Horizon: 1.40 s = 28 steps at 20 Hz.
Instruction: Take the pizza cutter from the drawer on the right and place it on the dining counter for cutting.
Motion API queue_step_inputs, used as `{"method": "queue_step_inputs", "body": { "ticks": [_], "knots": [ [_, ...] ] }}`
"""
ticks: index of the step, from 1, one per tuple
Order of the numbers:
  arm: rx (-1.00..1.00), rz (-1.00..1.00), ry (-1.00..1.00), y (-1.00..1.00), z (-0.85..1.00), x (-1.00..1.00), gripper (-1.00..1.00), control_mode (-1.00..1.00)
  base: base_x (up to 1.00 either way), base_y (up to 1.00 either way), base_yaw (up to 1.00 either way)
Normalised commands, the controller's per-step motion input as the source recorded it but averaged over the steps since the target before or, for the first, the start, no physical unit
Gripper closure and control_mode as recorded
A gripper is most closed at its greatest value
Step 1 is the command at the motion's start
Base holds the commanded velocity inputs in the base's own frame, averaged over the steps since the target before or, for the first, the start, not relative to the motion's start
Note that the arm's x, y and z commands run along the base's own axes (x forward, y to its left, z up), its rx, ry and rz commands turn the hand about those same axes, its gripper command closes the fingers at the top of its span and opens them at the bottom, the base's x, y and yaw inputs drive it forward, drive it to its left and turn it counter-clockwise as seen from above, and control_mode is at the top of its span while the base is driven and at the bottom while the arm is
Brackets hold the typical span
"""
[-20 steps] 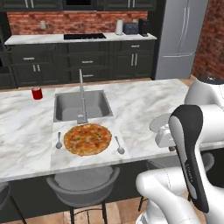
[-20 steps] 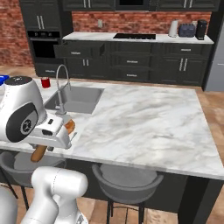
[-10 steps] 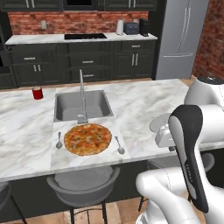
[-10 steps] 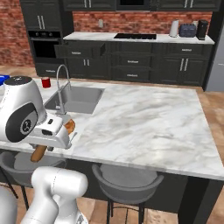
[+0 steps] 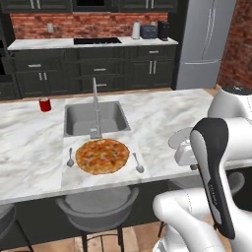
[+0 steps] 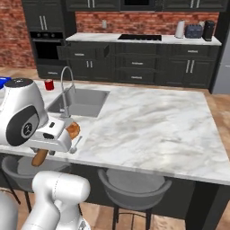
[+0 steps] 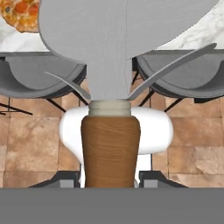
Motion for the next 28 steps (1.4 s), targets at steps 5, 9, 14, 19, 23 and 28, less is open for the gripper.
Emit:
{"method": "queue_step_inputs", "body": {
  "ticks": [5,9,14,19,23,28],
  "knots": [
    [0.00,0.00,0.00,0.00,0.00,0.00,1.00,1.00,-0.02,0.38,0.00],
    [0.00,0.00,0.00,0.00,0.00,0.00,1.00,1.00,-0.01,0.08,0.00],
    [0.00,0.00,0.00,0.00,0.00,0.00,1.00,1.00,-0.15,0.00,0.00],
    [0.00,0.00,0.00,0.00,0.00,0.00,1.00,1.00,-0.27,0.00,0.00],
    [0.00,0.00,0.00,0.00,0.00,0.00,1.00,1.00,-0.26,0.00,0.00],
    [0.00,0.00,0.00,0.00,0.00,0.00,1.00,1.00,-0.30,0.00,0.00]
  ]
}}
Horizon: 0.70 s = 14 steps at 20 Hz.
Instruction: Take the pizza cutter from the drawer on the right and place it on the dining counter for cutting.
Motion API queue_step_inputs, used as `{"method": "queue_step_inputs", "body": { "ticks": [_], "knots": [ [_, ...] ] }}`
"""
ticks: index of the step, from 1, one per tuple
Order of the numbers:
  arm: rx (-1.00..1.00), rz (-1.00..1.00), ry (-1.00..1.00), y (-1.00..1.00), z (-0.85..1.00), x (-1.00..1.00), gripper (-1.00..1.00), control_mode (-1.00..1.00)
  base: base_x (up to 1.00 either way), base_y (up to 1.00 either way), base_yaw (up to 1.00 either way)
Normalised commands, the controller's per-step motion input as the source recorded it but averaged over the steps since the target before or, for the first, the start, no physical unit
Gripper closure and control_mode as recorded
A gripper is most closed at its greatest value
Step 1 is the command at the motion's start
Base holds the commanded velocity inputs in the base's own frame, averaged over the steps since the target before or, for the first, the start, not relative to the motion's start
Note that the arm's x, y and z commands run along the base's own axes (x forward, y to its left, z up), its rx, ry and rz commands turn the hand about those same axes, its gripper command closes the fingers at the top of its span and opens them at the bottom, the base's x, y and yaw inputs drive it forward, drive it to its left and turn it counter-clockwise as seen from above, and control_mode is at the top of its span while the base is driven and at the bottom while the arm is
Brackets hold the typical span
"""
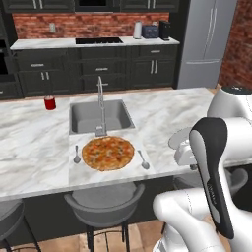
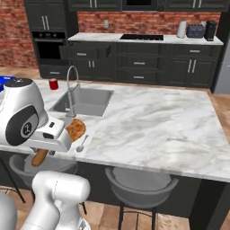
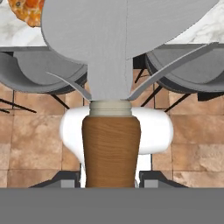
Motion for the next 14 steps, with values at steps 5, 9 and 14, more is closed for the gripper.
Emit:
{"method": "queue_step_inputs", "body": {
  "ticks": [5,9,14],
  "knots": [
    [0.00,0.00,0.00,0.00,0.00,0.00,1.00,1.00,-0.29,0.00,0.00],
    [0.00,0.00,0.00,0.00,0.00,0.00,1.00,1.00,0.00,0.00,0.00],
    [0.00,0.00,0.00,0.00,0.00,0.00,1.00,-1.00,0.00,0.00,0.00]
  ]
}}
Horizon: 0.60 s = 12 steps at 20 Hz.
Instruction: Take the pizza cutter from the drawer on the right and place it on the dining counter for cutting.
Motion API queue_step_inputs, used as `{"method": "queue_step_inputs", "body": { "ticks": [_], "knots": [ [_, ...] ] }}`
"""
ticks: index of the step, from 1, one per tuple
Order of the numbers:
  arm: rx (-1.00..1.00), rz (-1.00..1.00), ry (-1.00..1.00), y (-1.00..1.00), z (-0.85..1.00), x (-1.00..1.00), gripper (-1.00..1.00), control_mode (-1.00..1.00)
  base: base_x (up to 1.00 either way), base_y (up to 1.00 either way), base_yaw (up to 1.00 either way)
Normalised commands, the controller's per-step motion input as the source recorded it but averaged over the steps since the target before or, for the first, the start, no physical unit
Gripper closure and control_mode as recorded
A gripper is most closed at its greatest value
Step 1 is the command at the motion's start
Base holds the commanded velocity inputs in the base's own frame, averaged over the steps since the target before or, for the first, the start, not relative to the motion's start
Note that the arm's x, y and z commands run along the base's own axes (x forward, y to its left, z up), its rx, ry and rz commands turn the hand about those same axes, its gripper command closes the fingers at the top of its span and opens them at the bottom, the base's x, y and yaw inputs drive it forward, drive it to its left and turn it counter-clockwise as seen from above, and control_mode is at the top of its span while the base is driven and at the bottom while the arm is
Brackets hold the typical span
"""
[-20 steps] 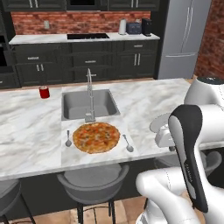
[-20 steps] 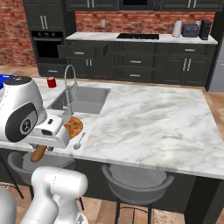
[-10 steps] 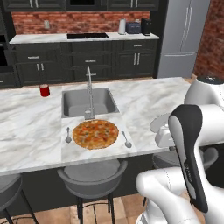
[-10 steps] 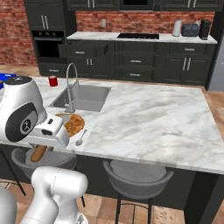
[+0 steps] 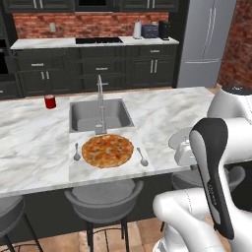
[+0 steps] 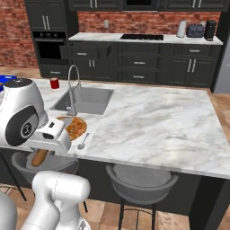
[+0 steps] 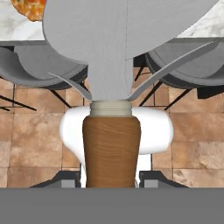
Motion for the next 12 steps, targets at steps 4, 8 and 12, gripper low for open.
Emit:
{"method": "queue_step_inputs", "body": {
  "ticks": [4,8,12],
  "knots": [
    [0.00,0.00,0.00,-0.09,0.00,0.33,1.00,-1.00,0.00,0.00,0.00],
    [0.06,0.00,0.00,-0.21,0.06,0.97,1.00,-1.00,0.00,0.00,0.00],
    [0.06,0.00,0.00,-0.24,0.04,1.00,1.00,-1.00,0.00,0.00,0.00]
  ]
}}
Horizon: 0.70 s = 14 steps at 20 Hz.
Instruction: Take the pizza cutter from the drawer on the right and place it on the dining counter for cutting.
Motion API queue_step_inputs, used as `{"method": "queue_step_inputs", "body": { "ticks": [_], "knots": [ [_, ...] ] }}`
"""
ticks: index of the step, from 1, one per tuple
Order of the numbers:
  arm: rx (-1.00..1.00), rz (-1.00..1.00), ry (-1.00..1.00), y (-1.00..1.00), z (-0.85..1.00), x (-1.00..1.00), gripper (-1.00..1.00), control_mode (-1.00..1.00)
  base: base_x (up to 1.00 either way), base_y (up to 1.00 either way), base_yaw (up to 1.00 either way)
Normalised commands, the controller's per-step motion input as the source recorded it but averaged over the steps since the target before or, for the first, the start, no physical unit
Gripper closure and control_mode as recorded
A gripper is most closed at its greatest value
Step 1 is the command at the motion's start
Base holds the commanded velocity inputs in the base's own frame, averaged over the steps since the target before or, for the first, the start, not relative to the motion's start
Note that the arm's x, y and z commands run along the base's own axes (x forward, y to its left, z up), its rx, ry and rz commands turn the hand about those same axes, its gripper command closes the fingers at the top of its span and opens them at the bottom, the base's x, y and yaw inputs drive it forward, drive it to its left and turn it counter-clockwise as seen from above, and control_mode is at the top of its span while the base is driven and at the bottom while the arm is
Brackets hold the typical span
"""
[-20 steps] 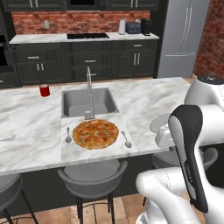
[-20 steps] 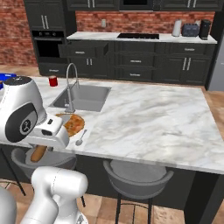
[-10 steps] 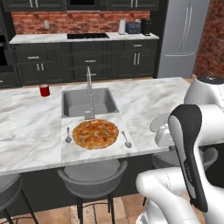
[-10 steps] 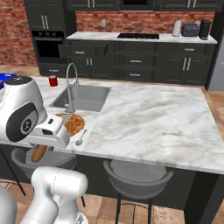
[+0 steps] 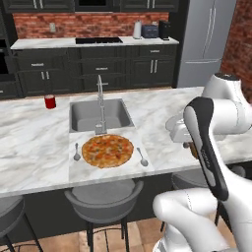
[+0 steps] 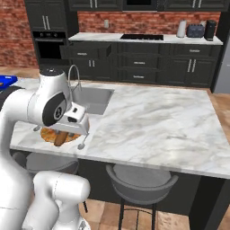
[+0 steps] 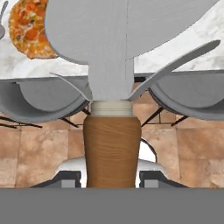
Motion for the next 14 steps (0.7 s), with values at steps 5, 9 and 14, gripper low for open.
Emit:
{"method": "queue_step_inputs", "body": {
  "ticks": [5,9,14],
  "knots": [
    [0.02,0.00,0.00,-0.11,0.01,1.00,1.00,-1.00,0.00,0.00,0.00],
    [-0.01,0.00,0.00,0.03,-0.10,1.00,1.00,-1.00,0.00,0.00,0.00],
    [-0.09,0.00,-0.03,0.25,-0.28,1.00,1.00,-1.00,0.00,0.00,0.00]
  ]
}}
